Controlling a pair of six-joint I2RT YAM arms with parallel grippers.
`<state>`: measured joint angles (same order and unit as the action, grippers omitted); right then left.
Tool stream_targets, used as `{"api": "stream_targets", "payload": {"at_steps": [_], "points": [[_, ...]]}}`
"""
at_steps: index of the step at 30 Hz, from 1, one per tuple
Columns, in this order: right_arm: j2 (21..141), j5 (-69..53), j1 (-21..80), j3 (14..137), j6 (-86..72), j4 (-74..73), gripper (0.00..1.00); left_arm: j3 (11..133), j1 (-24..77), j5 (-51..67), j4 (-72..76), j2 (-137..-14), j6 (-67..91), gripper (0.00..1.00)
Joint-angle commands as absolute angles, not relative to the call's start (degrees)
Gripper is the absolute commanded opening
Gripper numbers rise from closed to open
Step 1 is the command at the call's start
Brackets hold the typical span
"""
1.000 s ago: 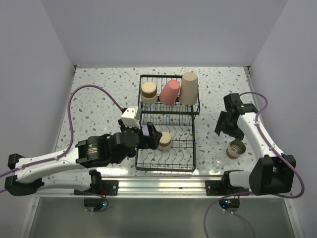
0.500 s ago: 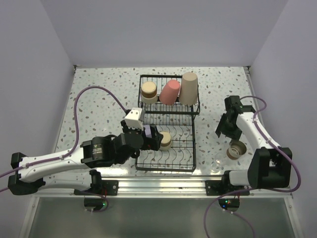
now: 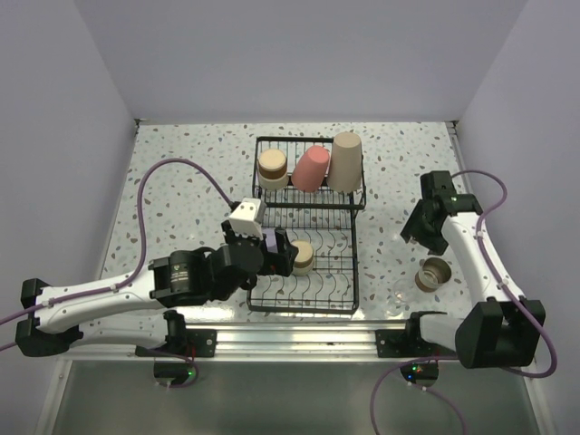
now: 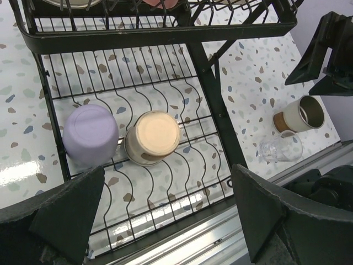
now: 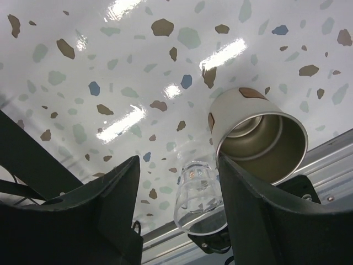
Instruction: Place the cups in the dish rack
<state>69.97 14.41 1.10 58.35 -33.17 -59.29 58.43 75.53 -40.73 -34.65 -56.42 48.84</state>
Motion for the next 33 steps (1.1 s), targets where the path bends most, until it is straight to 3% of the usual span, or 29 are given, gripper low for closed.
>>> {"api": "stream_targets", "payload": {"at_steps": [1,8,15,20,27,30,31,33], "points": [[69.08,15.56,0.79,58.37,-35.94,-61.70,0.63,58.36,75.85,-41.75,-32.26,-56.51,48.08,1.00],[70.13,9.67,-3.42,53.18,-40.69,-59.59,0.61,58.27,75.85,-41.31,-32.52,-56.34,47.90,1.00],[71.28,11.42,-5.01,53.09,-41.22,-58.27,0.60,57.22,75.85,-41.48,-33.57,-54.85,49.30,1.00],[72.33,10.55,-5.10,49.85,-41.48,-56.34,0.52,55.73,75.85,-41.66,-33.40,-53.70,50.62,1.00],[71.46,9.23,-5.18,44.74,-42.19,-53.79,0.48,56.34,75.85,-41.48,-33.40,-54.75,50.89,1.00],[71.02,8.79,-5.10,43.86,-41.93,-52.91,0.29,56.51,75.85,-41.40,-33.40,-55.19,50.98,1.00],[70.32,8.53,-5.10,43.94,-41.75,-53.08,0.18,56.60,75.85,-41.40,-33.40,-55.20,50.98,1.00],[69.96,8.70,-5.10,44.47,-41.49,-53.35,0.08,56.69,75.85,-41.40,-33.22,-55.37,50.98,1.00]]}}
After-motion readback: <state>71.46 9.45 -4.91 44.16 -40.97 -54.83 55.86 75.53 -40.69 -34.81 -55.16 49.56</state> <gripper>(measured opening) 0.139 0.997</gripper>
